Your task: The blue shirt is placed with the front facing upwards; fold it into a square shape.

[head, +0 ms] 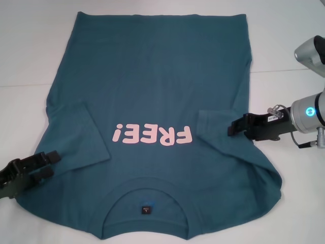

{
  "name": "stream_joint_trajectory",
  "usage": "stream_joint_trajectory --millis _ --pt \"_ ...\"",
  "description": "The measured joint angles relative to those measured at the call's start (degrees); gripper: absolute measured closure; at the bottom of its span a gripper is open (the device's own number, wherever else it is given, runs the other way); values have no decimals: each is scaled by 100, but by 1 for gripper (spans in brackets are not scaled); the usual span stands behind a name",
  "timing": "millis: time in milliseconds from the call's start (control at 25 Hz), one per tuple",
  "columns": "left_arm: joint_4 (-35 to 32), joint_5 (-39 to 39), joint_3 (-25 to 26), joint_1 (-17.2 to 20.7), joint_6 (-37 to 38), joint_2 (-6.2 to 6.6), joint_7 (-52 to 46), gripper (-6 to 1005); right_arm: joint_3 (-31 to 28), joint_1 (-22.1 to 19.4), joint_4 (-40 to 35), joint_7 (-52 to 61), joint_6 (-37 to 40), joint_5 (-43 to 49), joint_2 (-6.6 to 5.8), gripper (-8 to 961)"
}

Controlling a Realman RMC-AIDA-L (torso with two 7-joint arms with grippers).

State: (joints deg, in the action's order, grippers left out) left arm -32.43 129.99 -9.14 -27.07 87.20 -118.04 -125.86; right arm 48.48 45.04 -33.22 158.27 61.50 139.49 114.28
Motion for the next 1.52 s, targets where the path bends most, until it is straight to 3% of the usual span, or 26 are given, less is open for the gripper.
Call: stream_joint_trajectory --millis 520,760,1120,1320,1520 --pt "0 0 0 -15 -1 0 0 370 37 168 12 -395 381 -270 126 510" --pt "0 0 0 -11 -7 0 0 371 12 229 56 -708 792 -547 119 509" --pt "-16 1 0 0 -2 2 0 371 -132 44 -91 -1165 928 -699 9 510" --pt "-51 8 -8 0 116 43 -1 371 -257 -90 -93 -1744 1414 -1258 -143 510" --pt "-422 53 -95 31 213 92 -380 370 -312 -137 -97 -1652 1657 -1421 -312 282"
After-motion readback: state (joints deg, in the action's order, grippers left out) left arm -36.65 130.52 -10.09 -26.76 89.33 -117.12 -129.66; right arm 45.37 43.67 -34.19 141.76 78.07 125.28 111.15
